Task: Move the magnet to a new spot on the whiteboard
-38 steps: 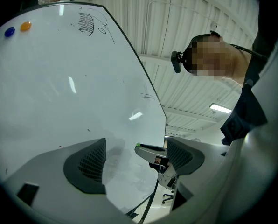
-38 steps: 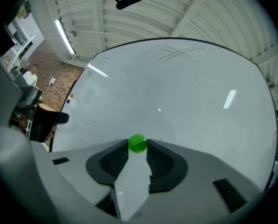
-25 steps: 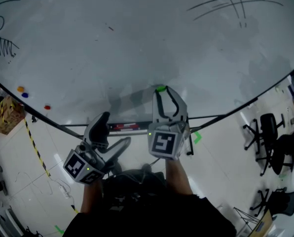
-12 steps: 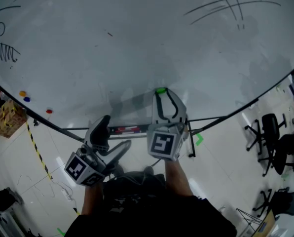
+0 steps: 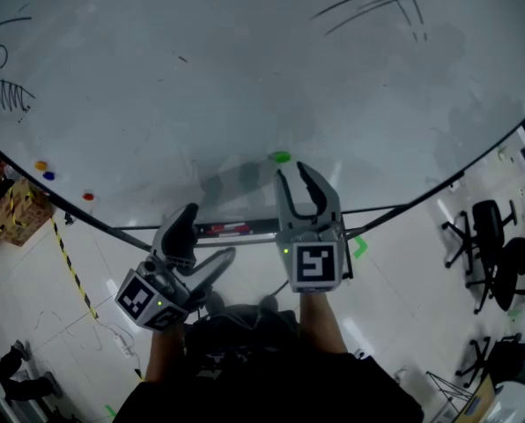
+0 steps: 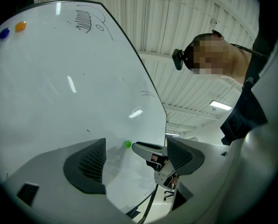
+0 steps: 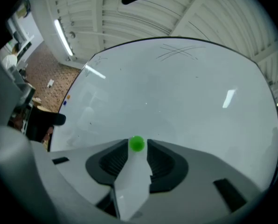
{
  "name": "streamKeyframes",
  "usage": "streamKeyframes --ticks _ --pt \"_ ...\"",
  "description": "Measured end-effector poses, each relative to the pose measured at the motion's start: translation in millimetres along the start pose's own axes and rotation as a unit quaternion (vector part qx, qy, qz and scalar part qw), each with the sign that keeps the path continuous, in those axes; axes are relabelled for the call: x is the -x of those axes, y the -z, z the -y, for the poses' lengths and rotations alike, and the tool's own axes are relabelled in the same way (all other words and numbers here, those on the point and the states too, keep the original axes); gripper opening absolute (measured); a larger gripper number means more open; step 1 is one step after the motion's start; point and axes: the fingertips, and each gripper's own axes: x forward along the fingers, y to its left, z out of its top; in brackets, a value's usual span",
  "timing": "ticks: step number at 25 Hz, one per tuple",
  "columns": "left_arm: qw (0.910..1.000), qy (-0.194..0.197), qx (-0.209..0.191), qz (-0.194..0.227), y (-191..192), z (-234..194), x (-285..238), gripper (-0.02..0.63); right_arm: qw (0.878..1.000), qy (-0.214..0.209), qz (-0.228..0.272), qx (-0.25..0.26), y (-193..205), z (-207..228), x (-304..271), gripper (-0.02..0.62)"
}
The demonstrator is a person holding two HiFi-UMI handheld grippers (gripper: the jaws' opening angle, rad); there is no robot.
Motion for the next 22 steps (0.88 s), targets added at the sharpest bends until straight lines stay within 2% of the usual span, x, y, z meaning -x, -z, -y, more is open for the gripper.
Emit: streamKeyframes --ticks 5,11,22 --pt "1.0 0.001 0.002 -0.009 7.4 15.1 -9.2 0.404 0.998 -0.042 0.022 -0.046 -5.5 6.8 19.4 0.156" --pt "0.9997 -0.016 0.005 -0.016 20.6 33.3 -16.9 0.405 0.989 -0.112 0.029 -0.096 -3.2 11.8 43.2 0.155" --pt "0.9963 -0.079 0.006 -0.033 54.8 64.9 -14.9 0.403 0.976 -0.167 0.027 -0.14 25.5 28.3 77.6 0.153"
